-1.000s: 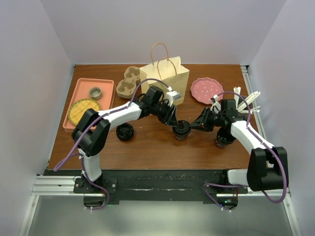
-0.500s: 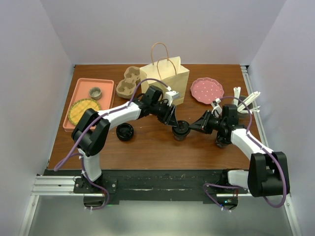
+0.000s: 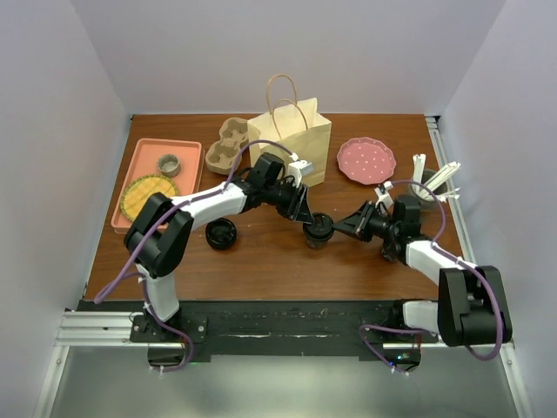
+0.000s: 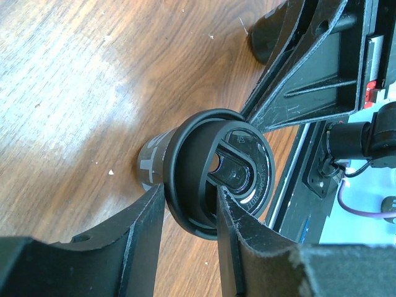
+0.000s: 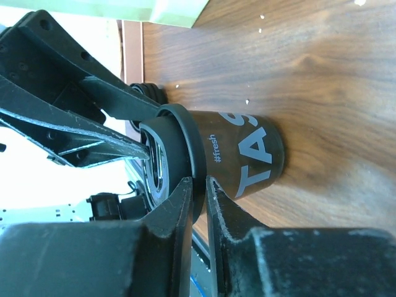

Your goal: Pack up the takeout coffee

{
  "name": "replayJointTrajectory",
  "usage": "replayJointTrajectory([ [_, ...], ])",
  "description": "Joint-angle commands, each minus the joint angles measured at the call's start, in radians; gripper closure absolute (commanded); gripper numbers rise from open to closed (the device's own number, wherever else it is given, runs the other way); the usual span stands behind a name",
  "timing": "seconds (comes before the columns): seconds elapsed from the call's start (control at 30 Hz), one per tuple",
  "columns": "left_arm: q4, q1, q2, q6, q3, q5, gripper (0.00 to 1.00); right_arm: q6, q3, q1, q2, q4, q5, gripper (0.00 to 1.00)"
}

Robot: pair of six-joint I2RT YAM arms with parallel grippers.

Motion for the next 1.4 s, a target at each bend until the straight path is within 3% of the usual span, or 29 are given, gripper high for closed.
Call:
replayJointTrajectory([
  [0.0, -0.301, -0.014, 0.162, 0.088, -0.162, -0.316, 0.72, -0.128, 0.018, 0.028, 0.117, -0.165, 0.135, 0.82],
  [0.2, -0.272, -0.014, 0.111, 0.025, -0.221, -0.319, 0.72, -0.212, 0.358, 0.028, 0.104, -0.476, 0.172, 0.68],
  [0.5, -0.263, -0.013, 0.097, 0.007, -0.238, -0.333, 0.72, -0.238, 0.375, 0.027, -0.028, -0.687, 0.172, 0.66],
  [0.73, -0.261, -0.013, 0.097, 0.007, -0.243, -0.335, 0.72, -0.174, 0.288, 0.030, -0.130, -0.669, 0.129, 0.66],
  [1.37, -0.257, -0.022, 0.103, -0.007, -0.246, -0.336, 0.72, -0.048, 0.180, 0.099, -0.100, -0.460, 0.080, 0.66],
])
